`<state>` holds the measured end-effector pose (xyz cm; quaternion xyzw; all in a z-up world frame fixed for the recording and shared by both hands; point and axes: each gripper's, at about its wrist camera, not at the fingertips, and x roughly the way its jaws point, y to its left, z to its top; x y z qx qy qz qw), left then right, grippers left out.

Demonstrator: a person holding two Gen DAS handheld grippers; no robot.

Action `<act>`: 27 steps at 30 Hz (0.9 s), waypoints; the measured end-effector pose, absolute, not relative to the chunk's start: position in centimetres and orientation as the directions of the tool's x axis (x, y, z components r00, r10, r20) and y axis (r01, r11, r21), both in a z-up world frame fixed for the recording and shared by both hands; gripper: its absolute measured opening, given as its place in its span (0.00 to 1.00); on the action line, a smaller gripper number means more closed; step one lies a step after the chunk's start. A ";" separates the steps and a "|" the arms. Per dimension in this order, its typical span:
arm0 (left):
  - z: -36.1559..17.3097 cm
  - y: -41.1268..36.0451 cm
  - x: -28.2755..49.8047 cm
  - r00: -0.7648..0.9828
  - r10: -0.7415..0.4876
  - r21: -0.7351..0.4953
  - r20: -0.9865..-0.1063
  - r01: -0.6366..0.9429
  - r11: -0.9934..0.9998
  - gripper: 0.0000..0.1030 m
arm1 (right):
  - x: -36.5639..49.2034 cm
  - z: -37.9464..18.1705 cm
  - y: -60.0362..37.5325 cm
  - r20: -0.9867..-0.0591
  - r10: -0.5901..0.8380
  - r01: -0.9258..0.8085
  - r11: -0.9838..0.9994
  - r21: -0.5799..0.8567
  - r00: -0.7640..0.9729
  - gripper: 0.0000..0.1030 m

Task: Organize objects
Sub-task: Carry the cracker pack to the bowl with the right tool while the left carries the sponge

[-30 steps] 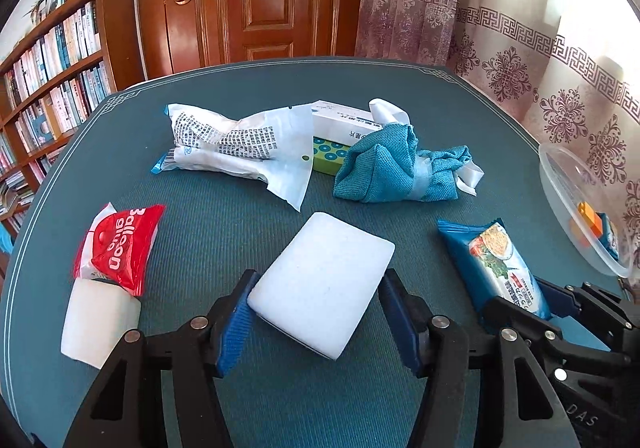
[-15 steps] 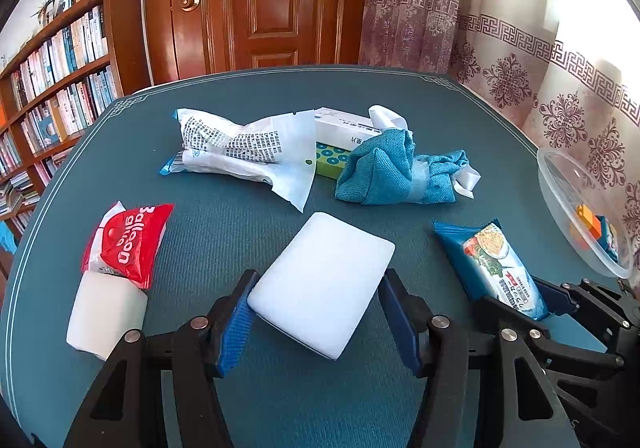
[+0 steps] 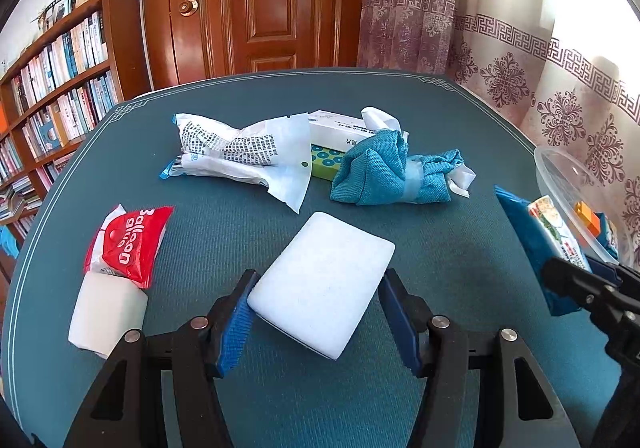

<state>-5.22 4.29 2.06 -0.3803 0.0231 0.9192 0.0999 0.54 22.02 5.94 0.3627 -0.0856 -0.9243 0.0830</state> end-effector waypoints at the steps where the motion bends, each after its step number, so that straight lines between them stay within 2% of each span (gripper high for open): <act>1: 2.1 4.4 -5.2 -0.691 0.167 -0.033 -0.704 -0.203 -0.979 0.62 | 0.7 6.3 22.5 -0.651 -0.210 0.081 -0.971 0.223 -0.729 0.41; 12: 2.0 5.6 -4.5 -0.669 0.188 -0.045 -0.719 -0.225 -0.973 0.62 | 2.6 9.1 30.2 -0.607 -0.067 -0.078 -0.975 0.210 -0.792 0.41; 27: 3.2 9.1 -3.4 -0.646 0.251 -0.057 -0.720 -0.305 -0.950 0.62 | 1.6 8.3 39.7 -0.647 0.152 -0.312 -0.940 0.139 -0.747 0.41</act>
